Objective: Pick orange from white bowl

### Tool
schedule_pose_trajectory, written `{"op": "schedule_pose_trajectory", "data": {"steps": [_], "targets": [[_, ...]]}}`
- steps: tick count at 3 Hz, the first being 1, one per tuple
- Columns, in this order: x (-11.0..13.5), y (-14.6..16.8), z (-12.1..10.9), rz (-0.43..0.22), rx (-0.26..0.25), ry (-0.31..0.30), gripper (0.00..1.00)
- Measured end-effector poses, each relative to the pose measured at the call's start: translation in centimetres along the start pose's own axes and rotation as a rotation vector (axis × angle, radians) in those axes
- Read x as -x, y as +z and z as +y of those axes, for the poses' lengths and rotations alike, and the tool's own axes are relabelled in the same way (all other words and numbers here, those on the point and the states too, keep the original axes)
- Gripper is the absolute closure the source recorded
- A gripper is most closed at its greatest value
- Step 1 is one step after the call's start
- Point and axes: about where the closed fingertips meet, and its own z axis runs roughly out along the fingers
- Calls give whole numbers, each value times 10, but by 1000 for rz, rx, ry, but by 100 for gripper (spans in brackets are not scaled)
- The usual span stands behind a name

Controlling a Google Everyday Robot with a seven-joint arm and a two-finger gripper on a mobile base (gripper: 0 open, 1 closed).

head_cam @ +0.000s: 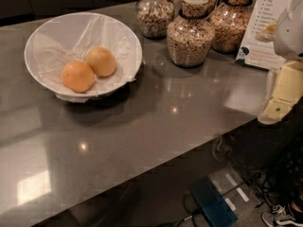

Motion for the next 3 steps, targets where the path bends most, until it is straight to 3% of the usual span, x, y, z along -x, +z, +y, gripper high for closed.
{"op": "schedule_pose_trajectory", "data": {"steps": [1,2,3], "targets": [[1,0,0,-2,-1,-1,0],[41,13,-21,-75,-19,-47,0],[98,24,-42,-148,-33,-135,0]]}}
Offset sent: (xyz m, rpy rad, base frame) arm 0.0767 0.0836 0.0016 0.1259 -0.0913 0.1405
